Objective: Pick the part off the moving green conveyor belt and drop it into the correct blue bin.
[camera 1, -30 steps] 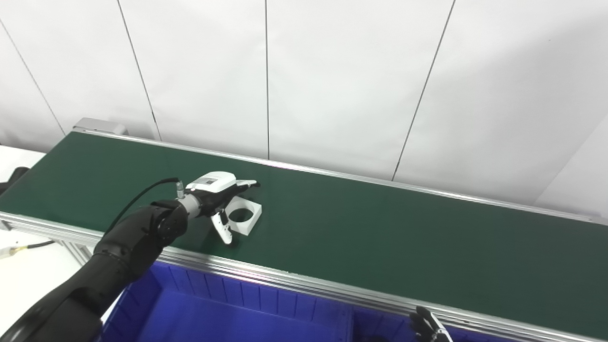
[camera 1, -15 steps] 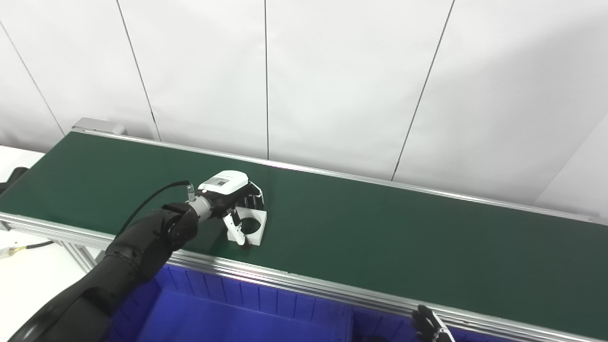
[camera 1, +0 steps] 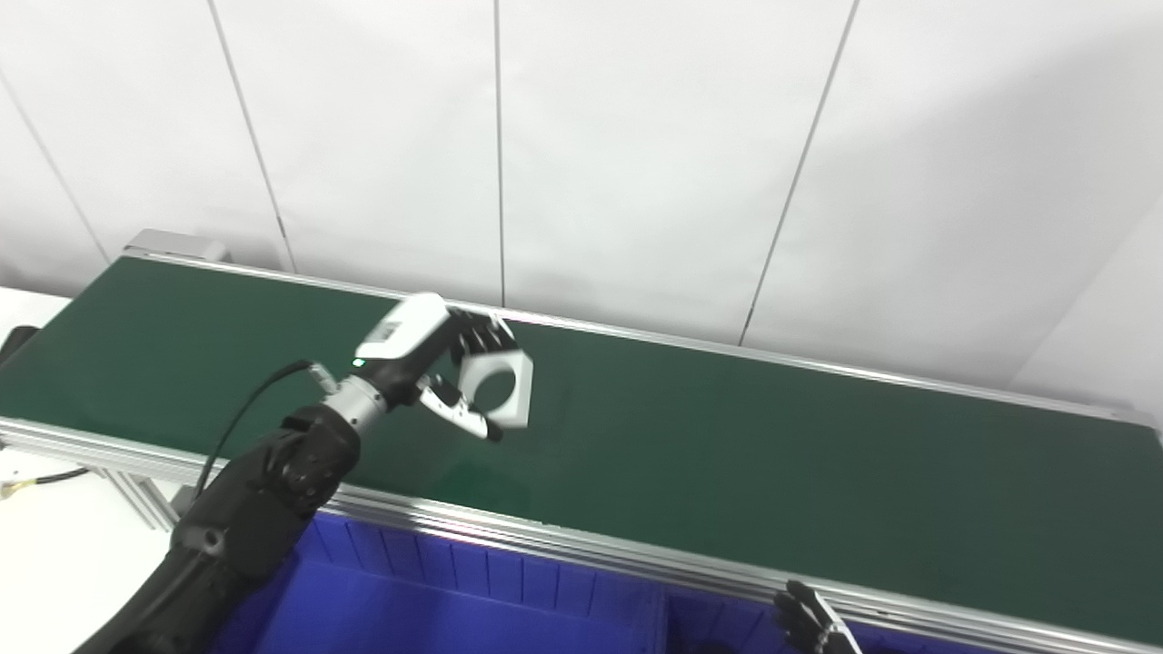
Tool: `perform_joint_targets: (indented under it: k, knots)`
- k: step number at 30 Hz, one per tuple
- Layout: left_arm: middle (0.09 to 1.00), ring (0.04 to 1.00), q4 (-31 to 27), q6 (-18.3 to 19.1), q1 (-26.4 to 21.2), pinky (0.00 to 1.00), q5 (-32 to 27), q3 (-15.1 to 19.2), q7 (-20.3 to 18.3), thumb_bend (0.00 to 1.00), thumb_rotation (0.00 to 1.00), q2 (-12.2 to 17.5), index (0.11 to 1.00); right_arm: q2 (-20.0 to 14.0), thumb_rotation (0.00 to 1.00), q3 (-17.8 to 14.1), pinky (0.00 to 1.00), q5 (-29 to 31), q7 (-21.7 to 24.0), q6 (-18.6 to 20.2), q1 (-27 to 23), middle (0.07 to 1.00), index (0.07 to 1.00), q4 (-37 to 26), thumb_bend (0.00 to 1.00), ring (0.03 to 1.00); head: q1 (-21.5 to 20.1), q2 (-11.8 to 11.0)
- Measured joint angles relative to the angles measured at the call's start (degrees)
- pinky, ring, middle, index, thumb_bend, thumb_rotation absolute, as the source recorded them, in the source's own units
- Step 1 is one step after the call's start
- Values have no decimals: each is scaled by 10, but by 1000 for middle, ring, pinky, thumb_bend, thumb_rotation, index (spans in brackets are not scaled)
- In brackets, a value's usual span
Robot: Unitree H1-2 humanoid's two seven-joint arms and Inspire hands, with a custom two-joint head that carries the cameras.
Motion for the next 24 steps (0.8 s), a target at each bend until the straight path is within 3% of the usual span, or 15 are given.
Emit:
perform_joint_targets:
  k: [4, 9, 11, 15, 19, 24]
  knots:
    - [484, 425, -60, -4, 30, 411, -35, 10, -2, 497, 0, -13, 527, 7, 431, 0, 807, -6, 0, 0, 4, 826, 867, -4, 689, 816, -22, 18]
    - [457, 379, -124, -6, 74, 311, -64, 16, -7, 492, 0, -24, 544, 13, 462, 0, 805, -17, 0, 0, 7, 823, 866, -6, 704, 816, -39, 35]
    - [473, 392, -146, -7, 96, 333, -67, 13, -7, 493, 0, -29, 544, 15, 469, 0, 811, -23, 0, 0, 7, 822, 866, -9, 702, 818, -47, 43]
    - [463, 364, -185, -6, 142, 274, -59, 5, -7, 489, 0, -41, 546, 20, 511, 0, 812, -37, 0, 1, 7, 825, 867, -23, 724, 822, -62, 56]
    - [473, 386, -215, -5, 180, 317, -59, -1, -18, 492, 0, -63, 540, 26, 523, 0, 810, -44, 0, 3, 7, 824, 864, -26, 741, 825, -75, 69]
    - [487, 384, -246, 7, 212, 314, -70, -11, -52, 492, 0, -67, 541, 34, 520, -1, 811, -49, 0, 21, 8, 826, 867, -41, 747, 827, -84, 80]
